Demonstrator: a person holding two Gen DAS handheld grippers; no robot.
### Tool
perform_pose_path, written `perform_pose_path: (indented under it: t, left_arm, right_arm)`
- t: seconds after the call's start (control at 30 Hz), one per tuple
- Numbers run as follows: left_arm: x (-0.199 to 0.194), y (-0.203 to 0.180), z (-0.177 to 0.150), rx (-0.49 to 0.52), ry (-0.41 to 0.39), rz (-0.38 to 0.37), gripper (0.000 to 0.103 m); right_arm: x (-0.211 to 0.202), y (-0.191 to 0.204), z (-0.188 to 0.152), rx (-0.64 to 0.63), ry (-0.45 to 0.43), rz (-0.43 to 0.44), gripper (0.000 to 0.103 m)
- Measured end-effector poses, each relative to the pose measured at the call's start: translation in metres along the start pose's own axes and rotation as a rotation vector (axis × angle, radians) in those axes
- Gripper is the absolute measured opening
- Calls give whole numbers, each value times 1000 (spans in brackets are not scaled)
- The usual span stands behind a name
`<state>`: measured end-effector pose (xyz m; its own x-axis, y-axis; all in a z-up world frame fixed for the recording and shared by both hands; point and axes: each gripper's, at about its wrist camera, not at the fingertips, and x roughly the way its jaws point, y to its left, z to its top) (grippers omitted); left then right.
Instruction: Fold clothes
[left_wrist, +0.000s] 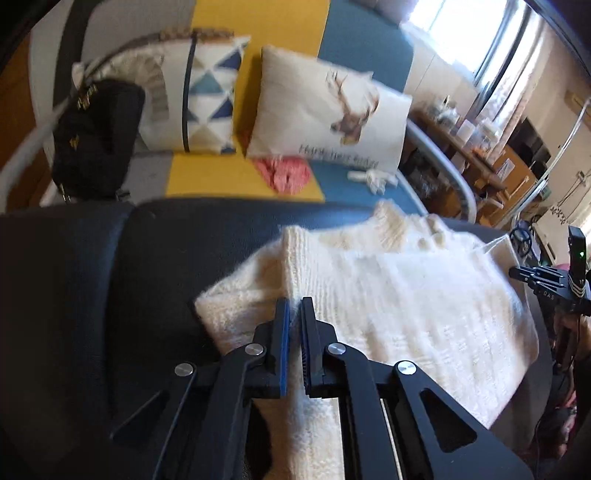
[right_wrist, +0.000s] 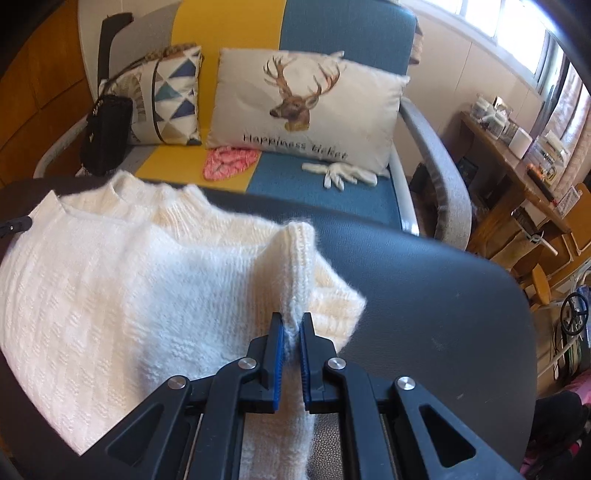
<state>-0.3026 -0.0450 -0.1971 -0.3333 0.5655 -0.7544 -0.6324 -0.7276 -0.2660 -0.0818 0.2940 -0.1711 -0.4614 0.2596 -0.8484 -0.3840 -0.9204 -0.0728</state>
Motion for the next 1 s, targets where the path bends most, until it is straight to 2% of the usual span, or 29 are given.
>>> perform_pose_path:
  t: [0.1, 0.17, 0.2, 0.33, 0.37, 0.43, 0.47, 0.5, 0.6, 0.67, 0.7, 0.77, 0.83, 0.87, 0.9, 1.0]
  left_arm:
    - [-27, 0, 7, -24, -102, -9, 4]
    - [-28, 2, 13, -35, -115, 3, 4]
    - [-21, 1, 14, -26, -98, 32, 4]
    - [29, 8, 6, -24, 51, 139, 6]
    - [38, 11, 3, -41, 81, 137, 10]
    - [33, 14, 3, -82, 62, 139, 10]
    - [28, 15, 3, -100, 53, 141, 12]
    - [20, 15, 4, -110, 36, 164, 13]
    - [-10, 7, 1, -73, -56, 251, 13]
    - [-31, -3, -8, -58, -120, 239, 13]
    - [-38, -8, -15, -55, -131, 193, 13]
    - [-34, -21, -33, -29, -91, 138, 13]
    - [-15, -32, -55, 27, 1, 167, 13]
    - [-8, -36, -66, 58, 17, 189, 14]
    - [-8, -39, -74, 80, 0, 208, 13]
    - [-22, -39, -70, 52, -20, 192, 13]
  right_arm:
    - [-20, -9, 12, 41, -78, 26, 6]
    - [-21, -16, 19, 68, -96, 38, 6]
    - [-15, -19, 21, 80, -85, 40, 6]
    - [36, -25, 11, 148, 45, 56, 6]
    - [48, -26, 9, 166, 74, 61, 6]
    - [51, -34, 4, 211, 50, 89, 8]
    - [47, -40, 3, 245, 43, 99, 14]
    - [40, -44, 3, 261, 20, 97, 18]
    - [26, -38, -3, 234, -9, 101, 19]
    - [19, -29, -9, 193, -17, 107, 19]
    - [16, -24, -12, 173, -21, 110, 19]
    - [10, -15, -17, 132, -29, 115, 19]
    - [15, -7, -29, 98, -25, 91, 19]
    - [23, -5, -37, 84, -18, 66, 19]
    - [31, -2, -45, 72, -11, 45, 19]
    - [20, -22, -34, 174, 9, 124, 19]
